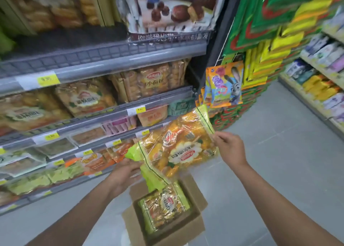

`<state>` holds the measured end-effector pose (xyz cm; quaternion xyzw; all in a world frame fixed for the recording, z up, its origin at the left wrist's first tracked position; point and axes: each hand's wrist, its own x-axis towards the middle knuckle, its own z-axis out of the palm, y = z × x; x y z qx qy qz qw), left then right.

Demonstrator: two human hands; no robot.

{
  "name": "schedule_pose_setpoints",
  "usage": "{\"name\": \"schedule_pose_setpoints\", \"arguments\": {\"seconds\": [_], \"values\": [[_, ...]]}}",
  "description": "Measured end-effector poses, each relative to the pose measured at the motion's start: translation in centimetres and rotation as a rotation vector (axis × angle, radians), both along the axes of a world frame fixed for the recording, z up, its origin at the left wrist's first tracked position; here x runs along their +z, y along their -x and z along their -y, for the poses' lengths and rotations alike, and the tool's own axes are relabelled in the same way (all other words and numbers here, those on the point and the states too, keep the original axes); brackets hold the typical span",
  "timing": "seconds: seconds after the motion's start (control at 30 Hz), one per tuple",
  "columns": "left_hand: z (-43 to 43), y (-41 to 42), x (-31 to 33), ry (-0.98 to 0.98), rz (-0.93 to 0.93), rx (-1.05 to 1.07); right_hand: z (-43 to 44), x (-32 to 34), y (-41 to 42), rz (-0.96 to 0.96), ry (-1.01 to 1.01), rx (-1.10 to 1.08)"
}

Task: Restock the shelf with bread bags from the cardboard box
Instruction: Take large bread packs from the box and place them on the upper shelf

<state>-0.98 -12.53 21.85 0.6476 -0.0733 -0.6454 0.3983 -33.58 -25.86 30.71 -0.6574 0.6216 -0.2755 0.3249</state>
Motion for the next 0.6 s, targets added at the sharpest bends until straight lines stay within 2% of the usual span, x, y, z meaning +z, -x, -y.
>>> {"name": "schedule_pose_setpoints", "arguments": {"seconds": [0.07,0.17,0.2,0.27,0.37,0.47,0.6], "values": [[0.0,-0.1,3.2,0.025,-0.004,0.025,1.3,5.3,-0.7,-0.016,0.089,0.061],[0.5,-0.3,7.5,0.114,0.042,-0.057,2.3,12.7,-2.6,-0.086,0.219,0.179],[1.0,-0.2,9.1,0.163,0.113,-0.102,2.3,15.0,-3.4,-0.154,0.260,0.229],[2.4,-0.3,12.3,0.282,0.367,-0.215,1.9,19.5,-5.2,-0.293,0.354,0.337],[5.1,-0.1,17.9,0.539,0.497,-0.370,1.0,24.4,-7.4,-0.426,0.476,0.460],[6.9,0.9,21.7,0.619,0.507,-0.423,0.6,26.9,-9.1,-0.456,0.517,0.528],[7.4,2.8,23.7,0.701,0.379,-0.355,0.6,28.5,-9.9,-0.418,0.588,0.491]]}}
